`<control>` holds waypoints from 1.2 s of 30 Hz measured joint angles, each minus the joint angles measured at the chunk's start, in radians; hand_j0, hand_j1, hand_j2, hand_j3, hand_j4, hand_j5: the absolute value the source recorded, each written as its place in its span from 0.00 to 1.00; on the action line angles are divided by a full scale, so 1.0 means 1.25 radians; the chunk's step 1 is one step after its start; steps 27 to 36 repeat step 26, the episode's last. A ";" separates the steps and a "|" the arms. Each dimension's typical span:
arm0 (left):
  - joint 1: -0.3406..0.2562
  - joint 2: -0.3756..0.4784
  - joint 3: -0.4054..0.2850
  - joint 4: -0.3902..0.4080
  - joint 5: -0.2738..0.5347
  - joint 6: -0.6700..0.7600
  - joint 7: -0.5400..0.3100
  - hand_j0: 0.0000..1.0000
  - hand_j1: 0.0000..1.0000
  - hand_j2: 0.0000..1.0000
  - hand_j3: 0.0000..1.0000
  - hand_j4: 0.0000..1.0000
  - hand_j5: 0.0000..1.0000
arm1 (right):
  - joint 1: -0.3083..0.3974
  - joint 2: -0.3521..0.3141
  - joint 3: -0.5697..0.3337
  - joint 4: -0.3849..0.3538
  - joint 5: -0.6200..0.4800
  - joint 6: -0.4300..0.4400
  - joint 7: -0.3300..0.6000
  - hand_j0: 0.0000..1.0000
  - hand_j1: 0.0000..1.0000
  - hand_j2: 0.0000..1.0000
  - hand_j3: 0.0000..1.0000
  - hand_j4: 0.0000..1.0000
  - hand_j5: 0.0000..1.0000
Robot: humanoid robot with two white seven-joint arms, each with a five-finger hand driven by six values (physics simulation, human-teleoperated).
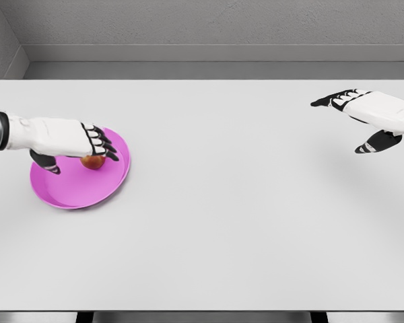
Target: Put the apple on the plate with both arms
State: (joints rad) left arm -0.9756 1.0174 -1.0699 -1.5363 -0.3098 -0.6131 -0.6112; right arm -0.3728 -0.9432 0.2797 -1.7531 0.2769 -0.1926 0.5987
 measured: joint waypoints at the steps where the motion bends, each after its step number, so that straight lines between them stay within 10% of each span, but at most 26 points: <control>1: 0.001 0.001 0.001 0.004 0.029 0.000 0.000 1.00 1.00 1.00 1.00 1.00 1.00 | 0.000 0.000 0.000 0.000 0.000 0.000 0.000 1.00 1.00 1.00 1.00 1.00 1.00; 10: 0.099 0.005 0.107 0.086 0.173 0.000 0.000 1.00 1.00 1.00 1.00 1.00 1.00 | 0.000 -0.001 0.001 0.000 0.000 0.000 0.000 1.00 1.00 1.00 1.00 1.00 1.00; 36: 0.135 0.010 0.150 0.157 0.182 0.000 0.000 1.00 1.00 1.00 1.00 1.00 1.00 | 0.005 0.005 0.006 0.000 -0.001 0.000 0.000 1.00 1.00 1.00 1.00 1.00 1.00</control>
